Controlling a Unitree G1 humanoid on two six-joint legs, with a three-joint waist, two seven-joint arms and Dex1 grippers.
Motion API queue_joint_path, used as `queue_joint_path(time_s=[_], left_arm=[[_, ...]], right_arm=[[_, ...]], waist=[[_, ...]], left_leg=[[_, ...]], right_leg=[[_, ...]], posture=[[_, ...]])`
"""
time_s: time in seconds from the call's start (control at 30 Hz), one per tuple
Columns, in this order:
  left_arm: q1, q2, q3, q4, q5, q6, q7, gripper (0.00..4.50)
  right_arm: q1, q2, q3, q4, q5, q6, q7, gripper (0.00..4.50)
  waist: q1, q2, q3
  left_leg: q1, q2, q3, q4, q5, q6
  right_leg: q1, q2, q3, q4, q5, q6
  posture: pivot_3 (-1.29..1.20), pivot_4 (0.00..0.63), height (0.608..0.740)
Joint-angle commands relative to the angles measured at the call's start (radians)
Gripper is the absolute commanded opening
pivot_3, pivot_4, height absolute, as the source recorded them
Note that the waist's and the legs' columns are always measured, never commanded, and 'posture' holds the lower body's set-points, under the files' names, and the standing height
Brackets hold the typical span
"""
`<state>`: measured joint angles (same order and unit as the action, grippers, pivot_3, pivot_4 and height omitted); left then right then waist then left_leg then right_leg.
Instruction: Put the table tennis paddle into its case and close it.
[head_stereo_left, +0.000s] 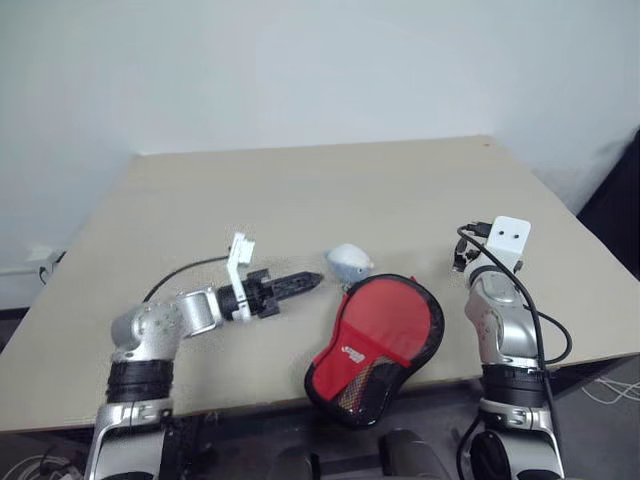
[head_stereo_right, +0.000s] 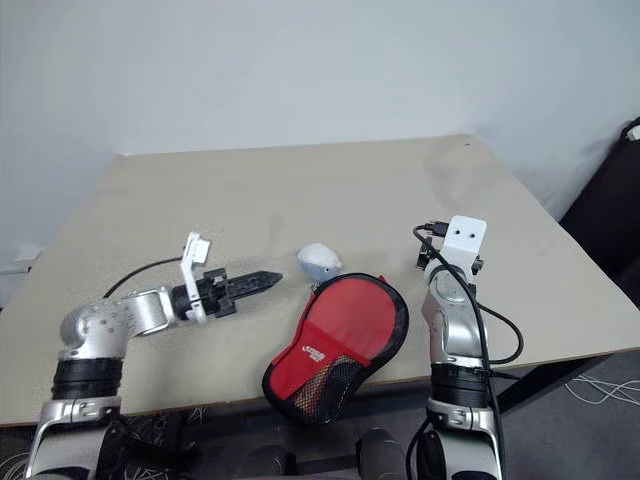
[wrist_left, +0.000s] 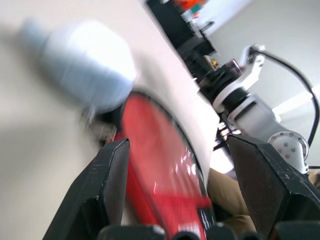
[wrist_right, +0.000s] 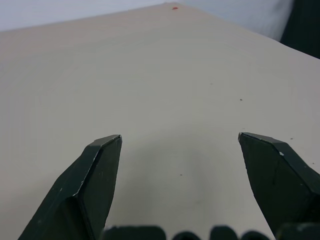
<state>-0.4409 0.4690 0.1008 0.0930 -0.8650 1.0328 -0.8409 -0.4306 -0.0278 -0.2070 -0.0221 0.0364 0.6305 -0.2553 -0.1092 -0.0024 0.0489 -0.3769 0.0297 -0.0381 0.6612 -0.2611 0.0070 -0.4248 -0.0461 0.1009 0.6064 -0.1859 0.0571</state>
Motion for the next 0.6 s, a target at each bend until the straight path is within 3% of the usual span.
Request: queue_joint_path(time_s=[0.03, 0.23, 0.33, 0.6], left_arm=[[-0.069, -0.016, -0.115, 0.022, 0.122, -0.16, -0.105, 3.29], [-0.134, -0.031, -0.334, 0.128, 0.392, -0.511, -0.269, 3.29], [-0.187, -0.098, -0.363, 0.246, 0.481, -0.678, -0.272, 2.79], [-0.221, -0.255, -0.402, 0.374, 0.58, -0.853, -0.303, 0.56]], right_arm=[[-0.038, -0.008, 0.002, -0.022, -0.002, -0.023, 0.004, 4.05], [-0.034, -0.011, -0.01, -0.033, -0.002, -0.024, -0.004, 4.05], [-0.033, -0.009, -0.014, -0.034, -0.003, -0.026, -0.008, 4.05], [-0.033, -0.003, -0.022, -0.036, -0.005, -0.033, -0.018, 4.05]], waist=[[0.0, 0.0, 0.0], [0.0, 0.0, 0.0], [0.0, 0.0, 0.0], [0.0, 0.0, 0.0]], left_leg=[[0.0, 0.0, 0.0, 0.0, 0.0, 0.0], [0.0, 0.0, 0.001, 0.001, 0.0, 0.0], [0.0, 0.0, 0.001, 0.001, 0.0, 0.0], [-0.001, -0.001, 0.002, 0.001, 0.0, 0.0]], right_leg=[[0.0, 0.0, 0.0, 0.0, 0.0, 0.0], [0.0, 0.0, 0.001, 0.0, 0.0, 0.0], [0.0, 0.0, 0.001, 0.0, 0.0, 0.0], [0.0, 0.0, 0.003, 0.0, 0.001, 0.002]], posture=[[0.0, 0.0, 0.74], [0.0, 0.0, 0.74], [0.0, 0.0, 0.74], [0.0, 0.0, 0.74]])
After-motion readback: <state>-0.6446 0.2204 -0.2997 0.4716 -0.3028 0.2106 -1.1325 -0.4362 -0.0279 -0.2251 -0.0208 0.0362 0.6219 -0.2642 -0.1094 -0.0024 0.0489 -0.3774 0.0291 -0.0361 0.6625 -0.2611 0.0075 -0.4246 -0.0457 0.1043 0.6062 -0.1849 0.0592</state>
